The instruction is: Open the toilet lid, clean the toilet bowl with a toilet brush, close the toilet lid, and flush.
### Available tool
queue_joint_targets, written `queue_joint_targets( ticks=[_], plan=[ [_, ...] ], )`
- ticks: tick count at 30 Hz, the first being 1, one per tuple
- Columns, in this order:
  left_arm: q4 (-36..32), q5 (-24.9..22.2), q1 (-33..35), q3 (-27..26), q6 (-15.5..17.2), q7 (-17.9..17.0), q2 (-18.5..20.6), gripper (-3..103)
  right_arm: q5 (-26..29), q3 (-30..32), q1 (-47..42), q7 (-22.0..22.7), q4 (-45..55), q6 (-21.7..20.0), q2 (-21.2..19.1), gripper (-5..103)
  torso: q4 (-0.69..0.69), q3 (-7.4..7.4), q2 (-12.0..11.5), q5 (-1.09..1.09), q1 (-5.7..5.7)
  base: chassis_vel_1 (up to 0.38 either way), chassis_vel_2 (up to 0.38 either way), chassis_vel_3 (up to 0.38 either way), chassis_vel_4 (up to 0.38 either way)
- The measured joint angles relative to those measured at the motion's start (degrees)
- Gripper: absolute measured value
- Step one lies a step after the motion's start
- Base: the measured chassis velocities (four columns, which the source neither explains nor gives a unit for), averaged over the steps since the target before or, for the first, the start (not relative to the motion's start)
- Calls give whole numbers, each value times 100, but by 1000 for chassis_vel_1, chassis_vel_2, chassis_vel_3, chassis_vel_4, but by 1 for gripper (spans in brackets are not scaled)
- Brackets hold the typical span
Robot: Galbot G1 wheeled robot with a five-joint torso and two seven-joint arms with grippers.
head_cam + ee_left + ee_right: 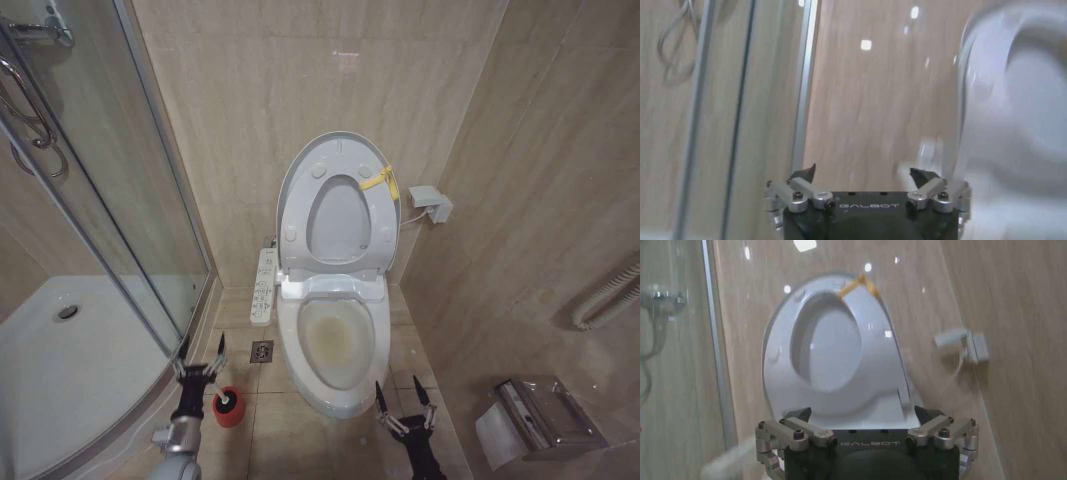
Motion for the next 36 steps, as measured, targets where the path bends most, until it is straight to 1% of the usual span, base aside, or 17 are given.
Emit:
queue_joint_targets(
  ticks=[1, 3, 4, 6, 7, 8, 9, 13, 14, 17, 20, 23, 24, 30, 36],
  plan=[
    [-452, -1, 112, 36, 236, -131, 31, 97, 0, -2, -43, 131, 244, -144, -11, 100, 0, 0, 0, -1, 0, 0, 0, 0, 0],
    [-1252, -2, 315, 75, 750, -361, 115, 97, 13, -4, -98, 445, 680, -405, -42, 100, -1, 0, 0, 0, 0, 0, 0, 0, 0],
    [-1252, -2, 315, 75, 750, -361, 115, 97, 13, -4, -98, 445, 680, -405, -42, 100, -1, 0, 0, 0, 0, 0, 0, 0, 0],
    [-1872, 5, 508, 37, 1231, -450, 232, 97, 3, 50, -104, 797, 1186, -646, -115, 100, 1, 0, 0, -2, 0, 0, 0, 0, 0],
    [-2078, 5, 580, 6, 1398, -456, 278, 100, -27, 82, -104, 900, 1355, -720, -157, 100, 1, 0, 0, -2, 0, 0, 0, 0, 0],
    [-2251, 4, 637, -25, 1514, -454, 320, 100, -40, 106, -104, 987, 1514, -776, -216, 100, 1, 0, 0, -2, 0, 0, 0, 0, 0],
    [-2251, 4, 637, -25, 1514, -454, 320, 100, -40, 106, -104, 987, 1514, -776, -216, 100, 1, 0, 0, -2, 0, 0, 0, 0, 0],
    [-2984, -66, 894, -249, 1965, -326, 477, 100, -21, 197, -137, 1232, 2068, -957, -431, 100, 0, 0, 0, -1, 0, 0, 0, 0, 0],
    [-2984, -66, 894, -249, 1965, -326, 477, 100, -21, 197, -137, 1232, 2068, -957, -431, 100, 0, 0, 0, -1, 0, 0, 0, 0, 0],
    [-3256, -70, 1046, -370, 2001, -216, 509, 100, -14, 228, -133, 1232, 2266, -990, -543, 100, 1, 0, 0, -2, 0, 0, 0, 0, 0],
    [-3279, -70, 1072, -384, 1958, -197, 509, 100, -19, 252, -118, 1228, 2326, -1036, -559, 100, 2, 0, 0, -2, 0, 0, 0, 0, 0],
    [-3219, -75, 996, -345, 1896, -164, 546, 100, -19, 316, -140, 1216, 2359, -1048, -515, 100, 0, 0, 0, -1, 0, 0, 0, 0, 0],
    [-3173, -105, 960, -328, 1875, -147, 581, 100, -19, 353, -150, 1190, 2360, -1043, -477, 100, -2, 0, -1, -2, 0, 0, 0, 0, 0],
    [-2922, -268, 851, -454, 1783, -88, 730, 100, 18, 478, -86, 1155, 2342, -1013, -337, 100, 1, 0, -1, -3, -1, -9, 7, 8, -2],
    [-2730, -355, 790, -549, 1708, -74, 766, 100, 104, 596, 48, 1152, 2236, -1023, -353, 100, 2, 0, 0, -2, -1, -105, 40, 127, -49]
  ],
)
